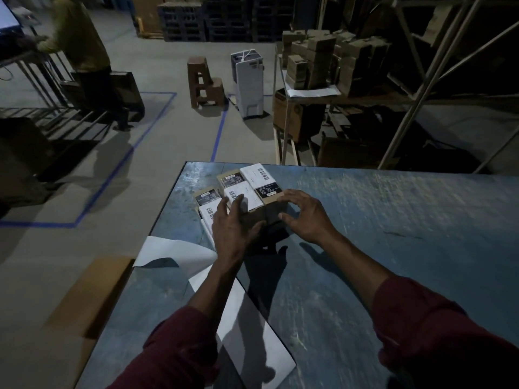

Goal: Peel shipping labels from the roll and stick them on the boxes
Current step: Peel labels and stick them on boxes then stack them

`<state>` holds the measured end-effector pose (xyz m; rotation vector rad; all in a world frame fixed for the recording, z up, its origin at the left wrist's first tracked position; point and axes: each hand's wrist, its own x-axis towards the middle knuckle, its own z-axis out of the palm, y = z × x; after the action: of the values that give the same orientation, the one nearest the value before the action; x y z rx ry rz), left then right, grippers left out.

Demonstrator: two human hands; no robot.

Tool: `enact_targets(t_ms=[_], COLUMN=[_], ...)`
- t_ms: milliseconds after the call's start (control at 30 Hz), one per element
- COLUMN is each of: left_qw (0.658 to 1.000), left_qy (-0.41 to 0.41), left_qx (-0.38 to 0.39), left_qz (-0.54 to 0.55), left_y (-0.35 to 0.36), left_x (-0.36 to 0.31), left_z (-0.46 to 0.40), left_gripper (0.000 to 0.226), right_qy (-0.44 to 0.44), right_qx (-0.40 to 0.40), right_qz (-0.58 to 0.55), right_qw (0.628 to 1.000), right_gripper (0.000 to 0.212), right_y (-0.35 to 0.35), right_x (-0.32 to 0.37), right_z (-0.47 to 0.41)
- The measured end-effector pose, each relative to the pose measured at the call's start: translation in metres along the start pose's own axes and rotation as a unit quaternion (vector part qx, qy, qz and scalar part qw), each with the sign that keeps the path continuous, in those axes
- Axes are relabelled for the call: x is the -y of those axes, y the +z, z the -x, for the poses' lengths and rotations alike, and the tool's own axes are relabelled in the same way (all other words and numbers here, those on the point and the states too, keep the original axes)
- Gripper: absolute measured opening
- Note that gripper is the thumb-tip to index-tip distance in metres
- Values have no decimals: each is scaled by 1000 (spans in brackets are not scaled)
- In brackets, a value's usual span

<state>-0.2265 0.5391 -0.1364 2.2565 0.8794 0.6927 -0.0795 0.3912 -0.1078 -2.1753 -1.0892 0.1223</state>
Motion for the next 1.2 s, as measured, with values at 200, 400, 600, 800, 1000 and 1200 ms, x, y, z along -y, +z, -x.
enact_targets(t_ms=[200,400,600,800,1000,1200], left_qw=[987,969,910,827,803,785], left_qy=[123,201,230,307,346,395], left_qx=[-89,91,336,471,468,430], left_qz=[49,115,80,9,-128,-209], left_y=[-2,67,159,243,308,326], left_x=[-55,-138,-228,-298,-323,-324], left_z=[23,62,123,191,229,238], left_gripper=[55,26,29,39,46,43], right_qy=[11,100,213,318,357,474], right_qx=[-52,-118,-239,-361,-395,-328], right_qz=[-65,-69,5,140,338,388], right_qw=[996,986,947,866,776,719], right_gripper=[34,27,27,25,41,76], right_y=[-30,-102,-193,-274,-354,-420], right_x=[-21,-67,-129,-173,-204,-233], right_z=[37,116,232,341,387,388])
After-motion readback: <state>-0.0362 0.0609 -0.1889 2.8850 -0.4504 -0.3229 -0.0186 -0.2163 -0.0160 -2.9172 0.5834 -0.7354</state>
